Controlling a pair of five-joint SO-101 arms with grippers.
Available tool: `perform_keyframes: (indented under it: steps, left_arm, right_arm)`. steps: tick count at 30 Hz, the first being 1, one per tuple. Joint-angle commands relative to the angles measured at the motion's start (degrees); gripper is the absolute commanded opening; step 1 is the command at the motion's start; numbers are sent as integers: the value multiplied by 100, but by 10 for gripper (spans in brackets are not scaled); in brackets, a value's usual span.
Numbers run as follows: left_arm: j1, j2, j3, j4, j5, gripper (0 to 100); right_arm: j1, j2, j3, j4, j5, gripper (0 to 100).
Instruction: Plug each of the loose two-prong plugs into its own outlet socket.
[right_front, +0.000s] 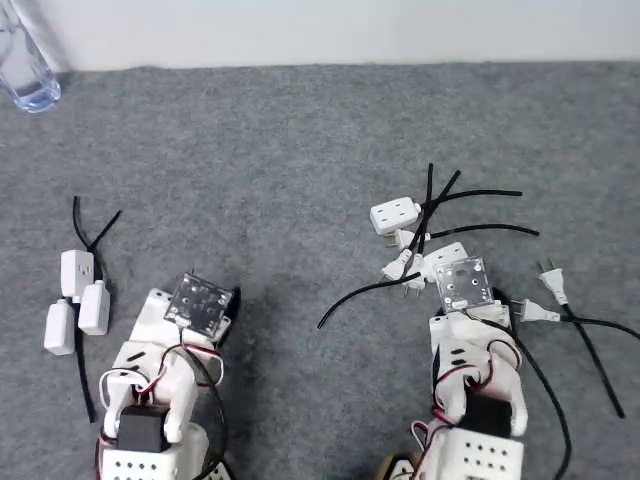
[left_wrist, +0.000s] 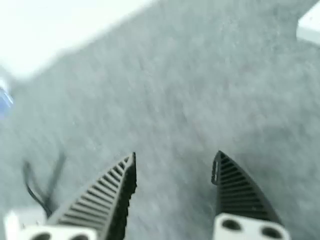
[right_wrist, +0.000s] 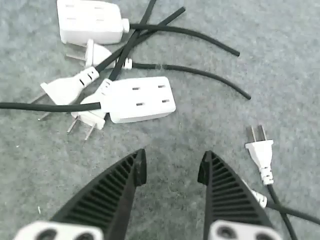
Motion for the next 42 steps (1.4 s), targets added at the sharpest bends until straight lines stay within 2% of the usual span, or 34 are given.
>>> perform_keyframes:
  steps: [1,6,10,13,16,20,27,30,35,42]
  left_arm:
    - [-35,-97,-127,-1037,9,228]
    - [9,-79,-576,-1574,176,227]
    - [-26,-53,-919,-1547,563,153]
    - [44,-44,-1226,-1310,589,111]
    - [255,220,-1938,-914,580,123]
    - [589,1758,-3741,-273,580,131]
    - [1284,5116,-7802,1662,536,131]
    - [1758,6004,-8945,2154,79,130]
    - [2629,7332,-9974,2637,-290,130]
    - [3552,9468,-10281,2752,-281,130]
  right_arm:
    - [66,-365,79,277,-44,173]
    - [57,-382,79,295,-53,173]
    - [57,-382,79,312,-53,173]
    - [57,-426,70,453,-18,173]
    - [57,-426,70,453,-18,173]
    - [57,-418,70,453,-18,173]
    - [57,-409,70,444,-18,173]
    - [57,-400,70,426,-18,173]
    - [171,-435,70,409,-18,173]
    - [1138,-435,70,-101,-167,173]
